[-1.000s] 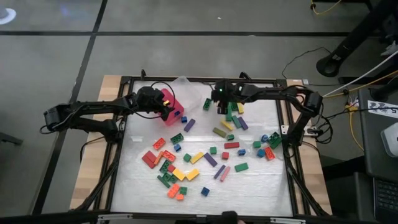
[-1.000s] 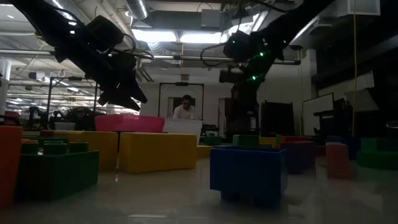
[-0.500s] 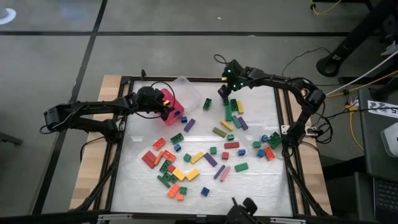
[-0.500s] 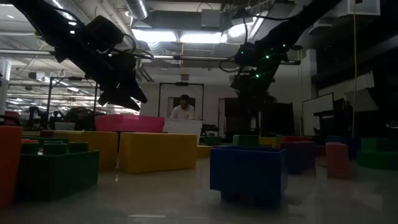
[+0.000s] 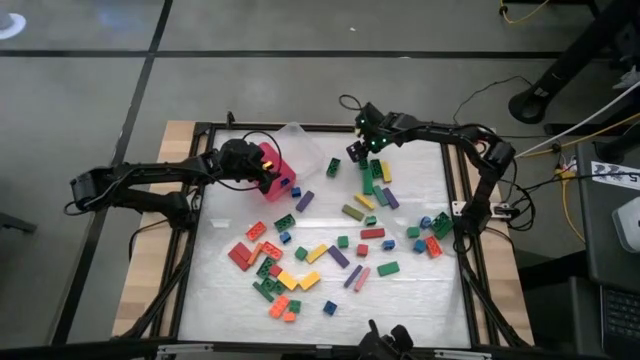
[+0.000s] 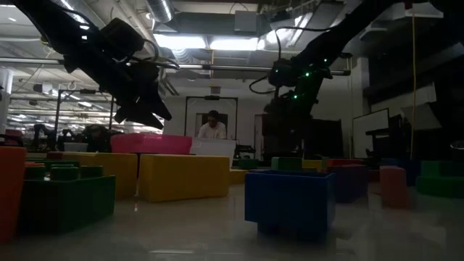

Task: Sort blocks by size
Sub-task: Put the big green game piece into the white bin

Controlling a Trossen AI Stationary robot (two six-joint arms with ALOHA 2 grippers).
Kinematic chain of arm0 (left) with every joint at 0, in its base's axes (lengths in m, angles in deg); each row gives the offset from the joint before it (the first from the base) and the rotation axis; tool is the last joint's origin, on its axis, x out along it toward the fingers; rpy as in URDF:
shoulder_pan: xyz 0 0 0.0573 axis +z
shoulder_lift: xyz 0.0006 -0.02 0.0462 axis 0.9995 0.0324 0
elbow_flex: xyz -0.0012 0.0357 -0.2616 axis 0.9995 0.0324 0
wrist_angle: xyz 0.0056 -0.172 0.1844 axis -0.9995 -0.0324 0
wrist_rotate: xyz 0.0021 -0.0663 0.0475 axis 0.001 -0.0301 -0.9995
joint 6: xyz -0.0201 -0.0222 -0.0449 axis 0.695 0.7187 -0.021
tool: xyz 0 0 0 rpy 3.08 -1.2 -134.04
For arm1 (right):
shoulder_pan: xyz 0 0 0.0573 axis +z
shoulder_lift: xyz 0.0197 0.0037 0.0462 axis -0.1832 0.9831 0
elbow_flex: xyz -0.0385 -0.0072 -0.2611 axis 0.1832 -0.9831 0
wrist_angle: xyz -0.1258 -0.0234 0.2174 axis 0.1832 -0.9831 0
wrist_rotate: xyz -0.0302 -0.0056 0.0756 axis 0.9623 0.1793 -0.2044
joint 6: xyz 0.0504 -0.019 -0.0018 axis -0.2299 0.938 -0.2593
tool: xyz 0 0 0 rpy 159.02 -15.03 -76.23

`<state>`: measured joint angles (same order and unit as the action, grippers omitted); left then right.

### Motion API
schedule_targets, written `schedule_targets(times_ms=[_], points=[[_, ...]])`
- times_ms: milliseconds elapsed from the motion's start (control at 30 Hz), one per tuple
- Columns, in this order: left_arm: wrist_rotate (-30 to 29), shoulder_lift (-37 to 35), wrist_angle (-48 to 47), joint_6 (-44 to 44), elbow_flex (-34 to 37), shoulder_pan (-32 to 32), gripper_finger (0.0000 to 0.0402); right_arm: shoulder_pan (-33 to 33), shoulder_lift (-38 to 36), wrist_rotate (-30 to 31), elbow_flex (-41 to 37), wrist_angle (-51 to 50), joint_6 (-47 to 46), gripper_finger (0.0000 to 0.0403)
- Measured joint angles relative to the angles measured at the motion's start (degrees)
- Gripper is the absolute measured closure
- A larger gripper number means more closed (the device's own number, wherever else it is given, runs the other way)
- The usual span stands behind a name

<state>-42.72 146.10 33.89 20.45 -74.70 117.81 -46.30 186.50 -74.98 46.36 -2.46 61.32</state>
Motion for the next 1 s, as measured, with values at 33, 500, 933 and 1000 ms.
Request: schedule_targets(times_ms=[33,500,933,1000], points=[[0.00,0.00,-0.02,-0.04,0.00,0.00,0.0188,0.38,0.58,0.34,0.00,0.43,-0.03,0.0189],[0.00,0.00,-0.30,-0.22,0.00,0.00,0.0188,2.04,4.58,7.87,-0.07,1.99,-1.30,0.0189],[0.00,0.02,-0.24,-0.20,0.00,0.00,0.0188,2.01,7.85,7.29,0.20,-0.68,-0.71,0.0193],[0.00,0.00,-0.24,-0.20,0.00,0.00,0.0188,2.03,8.52,7.24,0.26,-0.66,-0.41,0.0206]])
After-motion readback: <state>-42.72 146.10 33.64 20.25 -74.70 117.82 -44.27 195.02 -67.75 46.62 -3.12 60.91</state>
